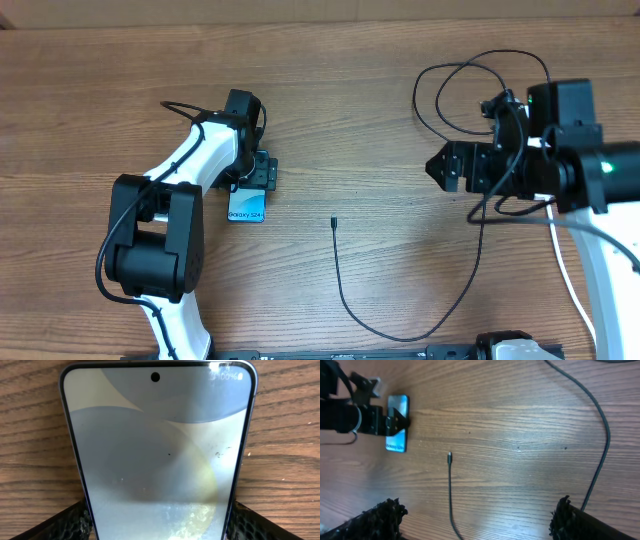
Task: Plug charger to phone and switch on socket
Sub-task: 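Move the right gripper forward toward the phone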
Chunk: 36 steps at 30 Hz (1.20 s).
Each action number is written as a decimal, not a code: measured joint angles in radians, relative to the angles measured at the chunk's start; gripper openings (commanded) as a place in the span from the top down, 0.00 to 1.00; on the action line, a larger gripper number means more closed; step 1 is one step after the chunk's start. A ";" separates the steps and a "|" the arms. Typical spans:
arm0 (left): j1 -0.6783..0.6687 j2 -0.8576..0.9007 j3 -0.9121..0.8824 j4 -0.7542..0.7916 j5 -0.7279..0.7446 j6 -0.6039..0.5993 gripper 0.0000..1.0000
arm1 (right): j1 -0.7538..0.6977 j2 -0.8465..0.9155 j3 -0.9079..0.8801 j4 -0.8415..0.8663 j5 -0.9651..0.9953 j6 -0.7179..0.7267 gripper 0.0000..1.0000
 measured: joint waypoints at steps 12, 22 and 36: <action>0.000 0.000 0.000 -0.011 0.001 0.000 0.14 | 0.000 0.145 0.000 0.019 -0.014 0.002 0.00; 0.000 0.000 0.000 -0.022 0.002 0.000 0.13 | 0.000 0.207 -0.037 0.178 -0.023 0.081 0.00; 0.000 0.000 0.000 -0.032 0.004 -0.006 0.07 | 0.000 0.220 -0.334 0.532 -0.128 0.167 0.00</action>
